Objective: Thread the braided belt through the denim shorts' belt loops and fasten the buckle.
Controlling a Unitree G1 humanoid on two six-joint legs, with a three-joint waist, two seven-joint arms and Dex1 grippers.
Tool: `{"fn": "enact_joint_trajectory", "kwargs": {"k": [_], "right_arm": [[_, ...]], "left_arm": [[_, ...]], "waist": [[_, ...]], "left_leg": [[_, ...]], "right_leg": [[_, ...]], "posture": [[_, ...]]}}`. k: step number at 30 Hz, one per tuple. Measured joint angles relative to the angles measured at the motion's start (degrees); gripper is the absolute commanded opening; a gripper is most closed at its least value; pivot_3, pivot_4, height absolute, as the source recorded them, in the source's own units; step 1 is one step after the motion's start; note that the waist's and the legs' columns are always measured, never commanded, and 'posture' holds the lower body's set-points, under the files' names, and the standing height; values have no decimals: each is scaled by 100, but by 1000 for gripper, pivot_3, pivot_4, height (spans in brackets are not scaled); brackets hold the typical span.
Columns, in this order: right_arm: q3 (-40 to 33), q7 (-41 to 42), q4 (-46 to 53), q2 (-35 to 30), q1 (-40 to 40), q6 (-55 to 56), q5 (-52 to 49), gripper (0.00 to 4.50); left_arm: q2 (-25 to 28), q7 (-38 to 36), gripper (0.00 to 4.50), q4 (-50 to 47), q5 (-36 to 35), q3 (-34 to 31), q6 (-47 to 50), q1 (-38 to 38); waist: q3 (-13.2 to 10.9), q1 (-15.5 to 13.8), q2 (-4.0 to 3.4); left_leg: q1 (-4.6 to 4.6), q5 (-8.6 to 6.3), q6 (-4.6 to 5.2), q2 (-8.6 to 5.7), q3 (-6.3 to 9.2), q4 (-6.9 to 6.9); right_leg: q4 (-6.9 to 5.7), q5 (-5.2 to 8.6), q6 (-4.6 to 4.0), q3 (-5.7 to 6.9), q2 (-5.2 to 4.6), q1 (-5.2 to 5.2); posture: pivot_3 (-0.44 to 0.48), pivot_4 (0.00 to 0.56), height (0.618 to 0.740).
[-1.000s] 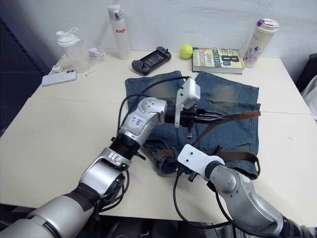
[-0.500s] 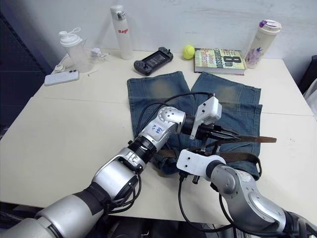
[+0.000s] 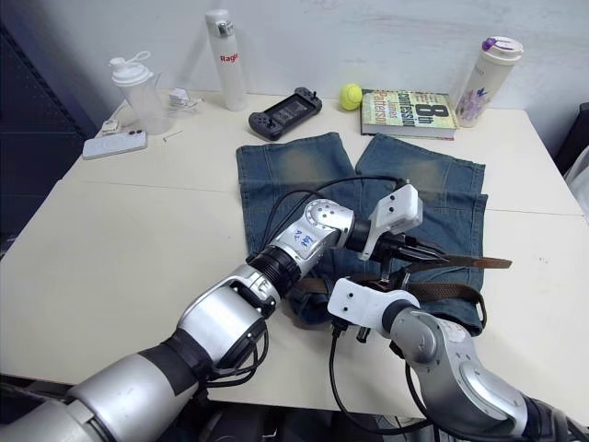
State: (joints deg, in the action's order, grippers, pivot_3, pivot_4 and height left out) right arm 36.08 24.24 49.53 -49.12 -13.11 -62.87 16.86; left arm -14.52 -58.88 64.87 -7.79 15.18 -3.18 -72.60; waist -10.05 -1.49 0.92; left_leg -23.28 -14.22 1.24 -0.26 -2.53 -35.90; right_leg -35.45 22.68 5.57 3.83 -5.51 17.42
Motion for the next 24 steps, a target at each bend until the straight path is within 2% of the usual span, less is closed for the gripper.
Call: {"fn": "enact_joint_trajectory", "kwargs": {"k": [11, 18, 21, 24], "right_arm": [[139, 0, 35, 92, 7, -98, 220, 40], [145, 1, 35, 91, 10, -109, 248, 40], [4, 2, 54, 109, 126, -102, 246, 40], [-195, 10, 69, 221, 275, -103, 220, 40]], "left_arm": [[-75, 105, 0, 539, 130, -68, -64, -291], [-91, 402, 0, 574, 68, -426, -45, -397], [-57, 399, 0, 303, 38, -549, -242, -257], [79, 231, 0, -408, -50, -611, -324, 219]], "waist": [[1, 8, 0], [1, 4, 0], [1, -10, 0], [1, -10, -1]], "left_leg": [[1, -1, -1, 0, 0, 0], [0, -1, -1, 0, 0, -2], [0, -1, -1, -1, 1, -3], [-1, -1, -1, -2, 2, -7]], "right_leg": [[-2, 0, 0, 3, 1, 1], [-3, 0, 0, 3, 0, 1], [-5, 0, 0, 5, -1, 0], [-6, 0, 0, 7, -2, -1]], "posture": [[0, 150, 740], [0, 150, 740], [0, 150, 740], [0, 150, 740]]}}
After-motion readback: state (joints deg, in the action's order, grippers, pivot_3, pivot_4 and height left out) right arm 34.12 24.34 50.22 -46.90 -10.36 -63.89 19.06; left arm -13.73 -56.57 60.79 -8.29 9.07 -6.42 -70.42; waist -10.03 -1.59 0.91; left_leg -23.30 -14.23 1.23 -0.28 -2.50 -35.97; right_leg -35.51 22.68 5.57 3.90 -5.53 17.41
